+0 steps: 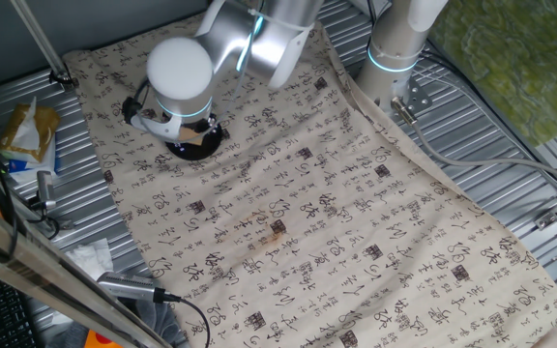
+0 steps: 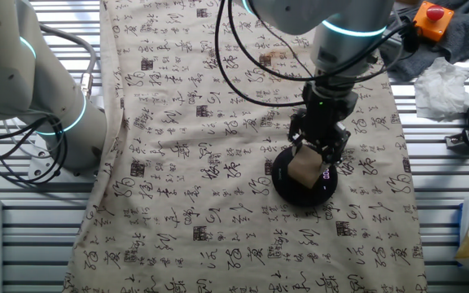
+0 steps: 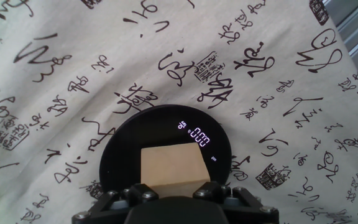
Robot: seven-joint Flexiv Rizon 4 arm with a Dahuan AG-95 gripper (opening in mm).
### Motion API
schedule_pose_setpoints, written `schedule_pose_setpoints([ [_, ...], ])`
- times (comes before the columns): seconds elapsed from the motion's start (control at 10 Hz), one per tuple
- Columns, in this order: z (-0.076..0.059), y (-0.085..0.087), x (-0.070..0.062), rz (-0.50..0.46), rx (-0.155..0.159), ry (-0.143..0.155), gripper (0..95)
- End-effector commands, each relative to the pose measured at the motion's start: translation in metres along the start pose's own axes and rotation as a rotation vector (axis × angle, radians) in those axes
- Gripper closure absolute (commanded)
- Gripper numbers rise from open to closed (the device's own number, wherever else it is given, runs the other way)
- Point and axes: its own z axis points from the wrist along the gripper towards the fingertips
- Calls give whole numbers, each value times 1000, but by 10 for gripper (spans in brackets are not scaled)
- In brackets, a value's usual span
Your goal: Place the block on the scale
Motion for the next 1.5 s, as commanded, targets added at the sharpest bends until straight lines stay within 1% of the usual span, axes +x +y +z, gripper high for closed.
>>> schedule_pose_setpoints([
  [0.1, 0, -1, -1, -2, 2, -2, 950],
  [1.0, 4, 1, -2, 6, 14, -10, 950],
  [1.1, 4, 1, -2, 8, 17, -8, 950],
  [1.2, 4, 1, -2, 8, 22, 3, 950],
  [1.5, 4, 1, -2, 10, 25, 5, 950],
])
